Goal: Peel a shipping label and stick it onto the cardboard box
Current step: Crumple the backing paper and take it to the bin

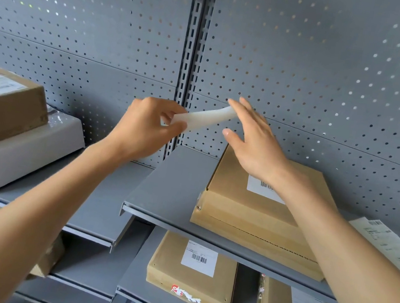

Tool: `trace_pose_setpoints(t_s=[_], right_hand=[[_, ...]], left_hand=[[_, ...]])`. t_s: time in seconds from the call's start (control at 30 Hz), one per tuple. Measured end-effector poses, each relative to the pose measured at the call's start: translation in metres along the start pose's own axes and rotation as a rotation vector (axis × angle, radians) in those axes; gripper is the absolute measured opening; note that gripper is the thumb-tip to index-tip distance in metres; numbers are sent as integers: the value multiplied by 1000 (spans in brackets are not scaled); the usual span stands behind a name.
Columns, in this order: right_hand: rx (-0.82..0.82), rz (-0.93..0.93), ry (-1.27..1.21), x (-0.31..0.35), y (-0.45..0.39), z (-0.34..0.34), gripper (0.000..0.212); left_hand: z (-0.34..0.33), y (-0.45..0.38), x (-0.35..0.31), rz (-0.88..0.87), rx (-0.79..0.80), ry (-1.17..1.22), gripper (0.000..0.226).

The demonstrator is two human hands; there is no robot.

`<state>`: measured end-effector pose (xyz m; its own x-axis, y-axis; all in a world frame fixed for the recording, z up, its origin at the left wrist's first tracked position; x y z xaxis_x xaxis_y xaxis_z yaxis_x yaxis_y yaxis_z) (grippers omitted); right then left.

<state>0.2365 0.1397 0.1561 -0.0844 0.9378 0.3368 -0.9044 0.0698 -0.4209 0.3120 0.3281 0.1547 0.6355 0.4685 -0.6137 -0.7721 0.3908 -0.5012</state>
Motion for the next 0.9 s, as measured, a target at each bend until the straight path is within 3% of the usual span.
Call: trace_pose_setpoints(t_s=[0.13,0.33,0.47,0.73,0.9], right_hand=[[-84,48,28,11,-2,15,60],[-224,97,41,13,10,39,32],[-279,99,35,9,17,49,25],[-310,131,22,14,17,47,22],[-287,200,-24,45,2,23,22]], left_hand=[[4,1,-19,-77,24,24,22],[3,1,-34,-135,28,35,23],[-2,2,-40,-145,24,60,21],[7,9,-43,-162,-16,45,21],[36,23,-17,-76,-88,12,21]])
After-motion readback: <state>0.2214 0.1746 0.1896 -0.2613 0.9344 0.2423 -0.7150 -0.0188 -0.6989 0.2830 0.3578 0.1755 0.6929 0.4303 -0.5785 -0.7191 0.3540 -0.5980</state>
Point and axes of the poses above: each hand's wrist, its own y-axis away from the middle knuckle, its own z-axis out of the back of the hand, x = y × z, the point moved 9 cm from there along -y, towards the middle knuckle, and after that the axes turned 3 degrees about z, right-handed, at the moved point
